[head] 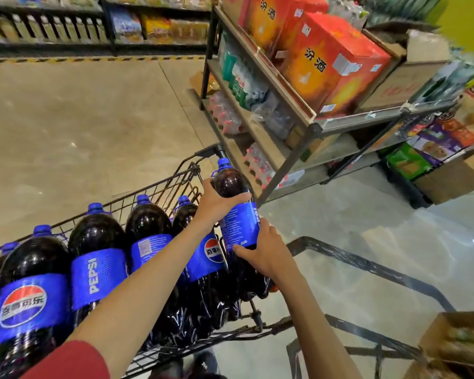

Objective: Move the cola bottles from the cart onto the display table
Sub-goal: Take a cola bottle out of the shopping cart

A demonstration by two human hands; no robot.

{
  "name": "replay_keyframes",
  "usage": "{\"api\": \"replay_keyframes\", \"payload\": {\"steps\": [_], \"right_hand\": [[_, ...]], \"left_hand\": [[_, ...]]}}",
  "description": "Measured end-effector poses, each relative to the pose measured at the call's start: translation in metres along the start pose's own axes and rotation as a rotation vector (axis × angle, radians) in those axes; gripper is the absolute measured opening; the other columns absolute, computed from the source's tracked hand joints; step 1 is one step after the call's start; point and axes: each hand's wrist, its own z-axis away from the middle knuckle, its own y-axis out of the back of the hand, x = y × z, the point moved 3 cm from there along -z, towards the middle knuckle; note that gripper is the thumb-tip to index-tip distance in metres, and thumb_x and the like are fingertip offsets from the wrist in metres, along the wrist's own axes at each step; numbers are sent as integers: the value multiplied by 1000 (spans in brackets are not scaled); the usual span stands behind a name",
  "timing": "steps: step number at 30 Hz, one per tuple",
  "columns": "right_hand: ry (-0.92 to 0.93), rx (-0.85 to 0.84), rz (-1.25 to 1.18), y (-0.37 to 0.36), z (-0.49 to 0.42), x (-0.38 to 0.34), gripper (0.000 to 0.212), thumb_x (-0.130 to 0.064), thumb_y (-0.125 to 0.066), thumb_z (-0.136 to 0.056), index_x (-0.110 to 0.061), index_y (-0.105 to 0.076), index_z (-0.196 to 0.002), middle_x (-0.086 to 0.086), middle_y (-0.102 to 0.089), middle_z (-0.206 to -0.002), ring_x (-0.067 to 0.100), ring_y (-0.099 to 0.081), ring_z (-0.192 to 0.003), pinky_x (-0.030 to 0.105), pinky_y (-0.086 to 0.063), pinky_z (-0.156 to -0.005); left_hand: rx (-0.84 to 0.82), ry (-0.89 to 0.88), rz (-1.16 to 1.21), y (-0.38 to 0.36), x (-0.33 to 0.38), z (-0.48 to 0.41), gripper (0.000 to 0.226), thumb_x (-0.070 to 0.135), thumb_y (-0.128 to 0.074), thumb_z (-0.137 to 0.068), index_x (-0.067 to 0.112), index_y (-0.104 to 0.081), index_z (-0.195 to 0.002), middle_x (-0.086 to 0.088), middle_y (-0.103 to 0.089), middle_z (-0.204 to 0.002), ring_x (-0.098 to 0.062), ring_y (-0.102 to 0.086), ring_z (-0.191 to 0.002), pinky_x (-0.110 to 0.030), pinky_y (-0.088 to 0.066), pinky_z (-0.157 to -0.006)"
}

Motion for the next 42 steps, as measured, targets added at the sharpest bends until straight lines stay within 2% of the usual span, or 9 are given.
{"api": "replay_keyframes", "payload": {"steps": [8, 13, 16, 20, 23, 29, 34, 37, 42], "right_hand": [[111, -64, -170, 3, -6, 16, 101, -70, -74, -64, -30, -32, -147, -4, -51, -134, 18, -54, -117, 42, -52, -96], [241, -209, -440, 8, -4, 30, 94, -45, -89, -71, -39, -29, -144, -18, -55, -131, -2, -61, -109, 21, -54, -88], [313, -274, -542, 9, -1, 39, 96, -37, -91, -72, -39, -29, -145, -24, -55, -129, -8, -62, -108, 19, -54, -87], [418, -345, -636, 9, -2, 42, 80, -24, -89, -77, -35, -39, -138, -28, -61, -119, 0, -64, -109, 21, -55, -88], [501, -358, -675, 6, -6, 46, 76, -16, -90, -75, -33, -47, -135, -10, -63, -128, 10, -66, -112, 29, -56, -93], [556, -270, -753, 6, 11, 48, 84, -29, -91, -63, -28, -48, -136, -6, -65, -126, 14, -66, -110, 33, -57, -91], [587, -263, -833, 11, 50, 41, 91, -43, -87, -52, -24, -50, -133, -19, -66, -114, 6, -66, -102, 16, -53, -79], [610, -334, -814, 6, 74, 30, 90, -45, -87, -51, -29, -49, -131, -20, -65, -112, 6, -66, -101, 20, -56, -77], [709, -492, -707, -15, 111, -5, 87, -38, -89, -55, -32, -49, -132, -21, -68, -113, 5, -68, -101, 23, -57, -77]], "left_hand": [[101, -62, 58, -2, 2, 15, 88, 42, -93, -63, 32, -33, -126, 8, -60, -114, -13, -65, -101, -44, -54, -97], [205, -196, 11, -7, 11, 40, 93, 33, -96, -62, 37, -30, -127, 10, -56, -123, -8, -59, -109, -32, -48, -98], [294, -276, 2, -11, 12, 54, 97, 29, -99, -57, 31, -36, -130, 10, -59, -125, -1, -59, -111, -25, -47, -97], [375, -327, -11, -15, 17, 76, 105, 39, -98, -45, 36, -35, -130, 15, -58, -126, -2, -60, -115, -29, -48, -99], [432, -341, 11, -19, 17, 92, 110, 47, -94, -40, 38, -34, -131, 11, -60, -129, -3, -62, -116, -34, -49, -104], [526, -408, -8, -31, 25, 135, 107, 40, -94, -43, 36, -36, -133, 33, -59, -118, 5, -61, -113, -24, -50, -99], [554, -483, -29, -28, 34, 177, 104, 20, -99, -54, 36, -38, -137, 12, -55, -135, -3, -59, -121, -33, -50, -104], [612, -494, 13, -16, 25, 205, 103, 16, -98, -58, 24, -40, -142, 12, -55, -135, -3, -58, -123, -33, -49, -105], [781, -486, 120, 17, -10, 268, 101, 20, -95, -56, 27, -40, -141, 14, -58, -132, -2, -60, -120, -25, -50, -100]]}}
